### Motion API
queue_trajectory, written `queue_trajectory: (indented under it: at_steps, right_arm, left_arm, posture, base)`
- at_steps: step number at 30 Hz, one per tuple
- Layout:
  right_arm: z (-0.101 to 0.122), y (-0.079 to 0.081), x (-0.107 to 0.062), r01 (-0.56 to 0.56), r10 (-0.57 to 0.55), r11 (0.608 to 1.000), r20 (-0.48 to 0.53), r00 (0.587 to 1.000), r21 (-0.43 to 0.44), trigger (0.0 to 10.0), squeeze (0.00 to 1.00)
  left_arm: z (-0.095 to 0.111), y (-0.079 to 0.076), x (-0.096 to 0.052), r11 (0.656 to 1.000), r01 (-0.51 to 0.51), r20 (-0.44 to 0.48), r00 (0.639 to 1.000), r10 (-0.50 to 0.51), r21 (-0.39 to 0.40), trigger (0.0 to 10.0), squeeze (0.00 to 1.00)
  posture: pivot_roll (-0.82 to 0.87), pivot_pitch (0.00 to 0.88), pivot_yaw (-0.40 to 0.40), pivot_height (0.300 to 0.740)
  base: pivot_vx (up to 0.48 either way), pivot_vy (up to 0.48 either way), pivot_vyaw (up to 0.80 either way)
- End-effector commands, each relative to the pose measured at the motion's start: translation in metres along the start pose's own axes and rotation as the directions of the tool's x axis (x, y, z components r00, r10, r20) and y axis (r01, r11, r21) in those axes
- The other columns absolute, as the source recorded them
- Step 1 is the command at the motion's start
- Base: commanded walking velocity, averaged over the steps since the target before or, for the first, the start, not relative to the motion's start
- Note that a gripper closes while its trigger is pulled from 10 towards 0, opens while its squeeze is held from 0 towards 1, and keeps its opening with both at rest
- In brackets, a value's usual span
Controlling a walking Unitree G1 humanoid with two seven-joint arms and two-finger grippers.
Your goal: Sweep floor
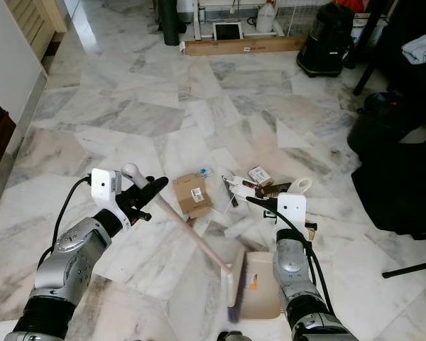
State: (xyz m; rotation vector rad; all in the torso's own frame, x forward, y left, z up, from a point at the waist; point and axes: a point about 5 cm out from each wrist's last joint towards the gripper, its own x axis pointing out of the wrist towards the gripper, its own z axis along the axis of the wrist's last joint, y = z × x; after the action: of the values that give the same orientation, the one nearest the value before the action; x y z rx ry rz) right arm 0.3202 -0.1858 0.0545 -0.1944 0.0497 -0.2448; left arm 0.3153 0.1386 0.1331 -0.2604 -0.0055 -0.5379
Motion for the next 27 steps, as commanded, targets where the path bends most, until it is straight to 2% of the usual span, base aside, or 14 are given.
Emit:
queue_trajectory:
  at_steps: [1,4,5,8,12,15,21,24,27]
  right_arm:
    - [-0.021,0.012,-0.013,-0.041,0.044,0.999,-0.109,0.993,0.027,10.0,0.0]
    - [-0.021,0.012,-0.013,-0.043,0.046,0.999,-0.112,0.993,0.028,10.0,0.0]
    - [-0.021,0.012,-0.014,-0.046,0.048,0.999,-0.114,0.992,0.027,10.0,0.0]
    - [-0.022,0.012,-0.014,-0.048,0.051,0.998,-0.115,0.992,0.027,10.0,0.0]
    - [-0.023,0.013,-0.014,-0.06,0.062,0.998,-0.121,0.991,0.018,10.0,0.0]
    - [-0.023,0.013,-0.015,-0.06,0.062,0.998,-0.12,0.991,0.019,10.0,0.0]
    - [-0.023,0.013,-0.015,-0.058,0.06,0.998,-0.12,0.991,0.02,10.0,0.0]
    - [-0.023,0.014,-0.015,-0.06,0.062,0.998,-0.12,0.991,0.023,10.0,0.0]
    - [-0.023,0.014,-0.015,-0.062,0.064,0.998,-0.119,0.991,0.024,10.0,0.0]
  left_arm:
    - [0.017,0.0,0.001,1.0,0.009,0.064,0.998,-0.009,0.001,10.0,0.0]
    - [0.024,0.002,0.001,0.999,-0.022,0.084,0.996,0.019,0.046,10.0,0.0]
    - [0.03,0.004,0.0,0.993,-0.05,0.103,0.994,0.039,0.11,10.0,0.0]
    - [0.033,0.006,-0.003,0.982,-0.086,0.118,0.991,0.067,0.168,10.0,0.0]
    - [0.026,0.011,-0.007,0.977,-0.105,0.091,0.992,0.089,0.185,10.0,0.0]
    - [0.021,0.011,-0.009,0.97,-0.097,0.064,0.994,0.084,0.225,10.0,0.0]
    - [0.015,0.011,-0.011,0.962,-0.096,0.033,0.995,0.09,0.254,10.0,0.0]
    - [0.005,0.015,-0.013,0.938,-0.098,-0.023,0.993,0.112,0.332,10.0,0.0]
    - [0.001,0.016,-0.013,0.931,-0.092,-0.042,0.993,0.114,0.353,10.0,0.0]
  posture:
    - [0.1,0.162,0.022,0.74]
    - [0.1,0.16,0.019,0.74]
    - [0.1,0.162,0.017,0.74]
    - [0.1,0.162,0.016,0.74]
    - [0.1,0.163,0.009,0.74]
    - [0.09,0.164,0.011,0.74]
    - [0.09,0.162,0.014,0.74]
    - [0.09,0.156,0.016,0.74]
    - [0.09,0.153,0.018,0.74]
  base:
    - [0.0,0.0,0.0]
    - [0.0,0.0,0.0]
    - [0.0,0.0,0.0]
    - [0.0,0.0,0.0]
    - [0.0,0.0,0.0]
    - [0.0,0.0,0.0]
    - [0.0,0.0,0.0]
    - [0.0,0.0,0.0]
    - [0.0,0.0,0.0]
